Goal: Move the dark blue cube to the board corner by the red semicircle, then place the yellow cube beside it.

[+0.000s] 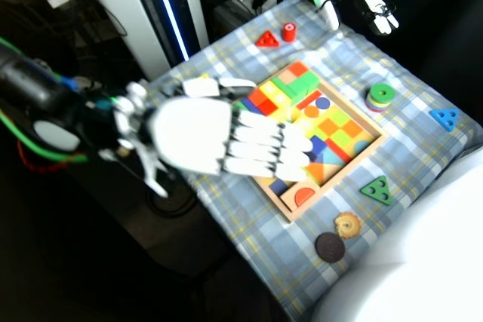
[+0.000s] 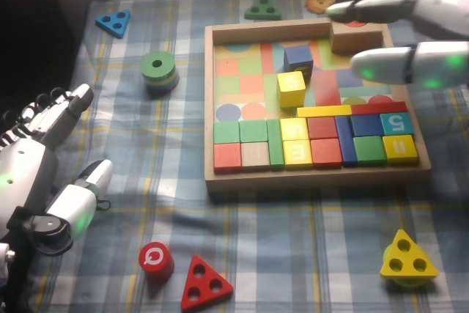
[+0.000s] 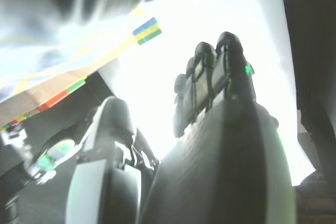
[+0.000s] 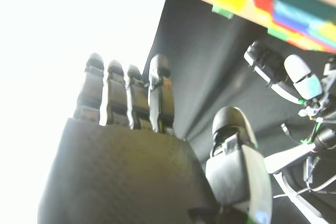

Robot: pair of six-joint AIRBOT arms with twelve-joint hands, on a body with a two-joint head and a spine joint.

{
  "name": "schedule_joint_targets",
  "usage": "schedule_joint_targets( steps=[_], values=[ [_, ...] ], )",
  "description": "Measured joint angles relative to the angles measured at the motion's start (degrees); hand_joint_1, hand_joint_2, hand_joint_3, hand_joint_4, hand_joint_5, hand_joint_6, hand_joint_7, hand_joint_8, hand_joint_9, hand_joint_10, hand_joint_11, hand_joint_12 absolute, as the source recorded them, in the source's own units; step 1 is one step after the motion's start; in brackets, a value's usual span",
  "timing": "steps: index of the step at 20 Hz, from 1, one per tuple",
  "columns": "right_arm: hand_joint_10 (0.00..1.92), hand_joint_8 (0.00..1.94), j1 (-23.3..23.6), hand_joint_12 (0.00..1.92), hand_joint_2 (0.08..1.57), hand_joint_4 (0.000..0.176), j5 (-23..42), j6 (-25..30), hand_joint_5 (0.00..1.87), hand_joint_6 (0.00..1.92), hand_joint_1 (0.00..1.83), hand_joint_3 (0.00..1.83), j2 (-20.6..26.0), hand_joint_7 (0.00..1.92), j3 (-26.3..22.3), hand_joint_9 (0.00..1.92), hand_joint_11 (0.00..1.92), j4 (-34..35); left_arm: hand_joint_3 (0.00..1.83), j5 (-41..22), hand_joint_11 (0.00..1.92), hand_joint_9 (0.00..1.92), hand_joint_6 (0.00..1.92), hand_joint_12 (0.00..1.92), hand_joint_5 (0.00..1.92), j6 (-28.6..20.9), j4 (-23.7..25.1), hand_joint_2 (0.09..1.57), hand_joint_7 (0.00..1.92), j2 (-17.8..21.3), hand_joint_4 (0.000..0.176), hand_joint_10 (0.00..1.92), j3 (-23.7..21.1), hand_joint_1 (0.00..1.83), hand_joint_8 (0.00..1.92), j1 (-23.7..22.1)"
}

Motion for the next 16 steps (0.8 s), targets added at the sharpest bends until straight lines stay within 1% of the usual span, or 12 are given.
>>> schedule_joint_targets(
  steps=[1, 2, 4, 6, 7, 8, 11, 12, 13, 14, 15, 16],
  values=[
    [0.0, 0.0, 0.94, 0.0, 1.08, 0.04, -1.57, 0.76, 0.39, 0.0, 0.0, 0.0, -0.98, 0.0, 0.87, 0.0, 0.0, -2.14, 0.0, 0.09, 0.0, 0.18, 0.01, 0.0, 0.23, -0.02, 0.04, 1.39, 0.19, 0.0, 0.027, 0.02, 0.0, 0.74, 0.0, 0.0],
    [0.0, 0.0, 1.64, 0.0, 1.05, 0.073, -2.97, 1.09, 0.37, 0.0, 0.0, 0.0, -1.79, 0.0, 1.49, 0.0, 0.0, -3.91, 0.0, 0.15, 0.0, 0.17, 0.0, 0.0, 0.22, -0.02, 0.02, 1.4, 0.18, 0.0, 0.031, 0.02, 0.0, 0.73, 0.0, 0.0],
    [0.0, 0.0, 2.97, 0.0, 1.02, 0.096, -5.51, 1.7, 0.44, 0.01, 0.0, 0.0, -3.82, 0.0, 2.91, 0.0, 0.0, -7.3, 0.0, 0.2, 0.0, 0.17, 0.0, 0.0, 0.22, -0.02, -0.07, 1.4, 0.19, 0.0, 0.033, 0.02, 0.0, 0.7, 0.0, 0.0],
    [0.0, 0.0, 3.37, 0.0, 1.05, 0.094, -6.43, 1.9, 0.46, 0.02, 0.0, 0.0, -4.92, 0.0, 3.91, 0.0, 0.0, -8.15, 0.0, 0.33, 0.0, 0.17, 0.0, 0.0, 0.22, -0.02, 0.0, 1.41, 0.18, 0.0, 0.029, 0.02, 0.0, 0.67, 0.0, 0.0],
    [0.0, 0.0, 3.52, 0.0, 1.07, 0.097, -7.02, 1.95, 0.44, 0.0, 0.0, 0.01, -5.05, 0.0, 4.13, 0.0, 0.0, -8.5, 0.0, 0.44, 0.0, 0.15, 0.0, 0.0, 0.21, -0.02, -0.02, 1.41, 0.17, 0.0, 0.035, 0.01, 0.02, 0.67, 0.0, 0.0],
    [0.0, 0.0, 3.58, 0.0, 1.07, 0.105, -7.45, 1.97, 0.4, 0.0, 0.0, 0.01, -5.18, 0.0, 4.48, 0.0, 0.0, -8.76, 0.0, 0.55, 0.0, 0.16, 0.0, 0.0, 0.21, -0.02, -0.04, 1.41, 0.17, 0.0, 0.029, 0.01, 0.0, 0.67, 0.0, 0.0],
    [0.0, 0.0, 3.72, 0.0, 1.03, 0.089, -8.5, 1.97, 0.38, 0.0, 0.0, 0.0, -5.33, 0.0, 4.87, 0.0, 0.0, -9.42, 0.01, 0.52, 0.0, 0.16, 0.0, 0.0, 0.2, 0.0, 0.0, 1.42, 0.17, 0.0, 0.035, 0.01, 0.02, 0.62, 0.0, 0.0],
    [0.0, 0.0, 3.72, 0.0, 1.0, 0.098, -9.2, 1.97, 0.38, 0.0, 0.0, 0.0, -5.44, 0.0, 4.87, 0.0, 0.0, -10.08, 0.01, 0.55, 0.0, 0.15, 0.0, 0.0, 0.2, 0.0, 0.0, 1.42, 0.16, 0.0, 0.039, 0.01, 0.02, 0.63, 0.0, 0.0],
    [0.0, 0.0, 3.72, 0.0, 1.02, 0.055, -9.77, 2.05, 0.39, 0.01, 0.0, 0.0, -5.6, 0.0, 4.87, 0.0, 0.0, -10.45, 0.0, 0.55, 0.0, 0.15, 0.0, 0.0, 0.19, -0.02, 0.0, 1.41, 0.16, 0.0, 0.046, 0.01, 0.0, 0.67, 0.0, 0.0],
    [0.0, 0.0, 3.72, 0.0, 1.02, 0.055, -9.77, 2.08, 0.39, 0.01, 0.0, 0.0, -5.6, 0.0, 4.87, 0.0, 0.0, -10.45, 0.0, 0.55, 0.0, 0.15, 0.0, 0.0, 0.19, -0.02, 0.0, 1.41, 0.16, 0.0, 0.046, 0.01, 0.0, 0.67, 0.0, 0.0],
    [0.0, 0.0, 3.72, 0.0, 1.02, 0.038, -9.86, 2.1, 0.38, 0.0, 0.0, 0.0, -5.57, 0.0, 4.87, 0.0, 0.0, -10.47, 0.0, 0.55, 0.0, 0.15, 0.0, 0.0, 0.19, -0.02, 0.0, 1.41, 0.16, 0.0, 0.054, 0.0, 0.0, 0.67, 0.0, 0.0],
    [0.0, 0.0, 3.72, 0.0, 1.0, 0.068, -9.94, 2.14, 0.36, 0.0, 0.0, 0.0, -5.55, 0.0, 4.85, 0.0, 0.0, -10.6, 0.0, 0.55, 0.0, 0.16, 0.0, 0.0, 0.2, -0.02, -0.02, 1.4, 0.17, 0.0, 0.048, 0.01, 0.0, 0.69, 0.0, 0.0]
  ],
)
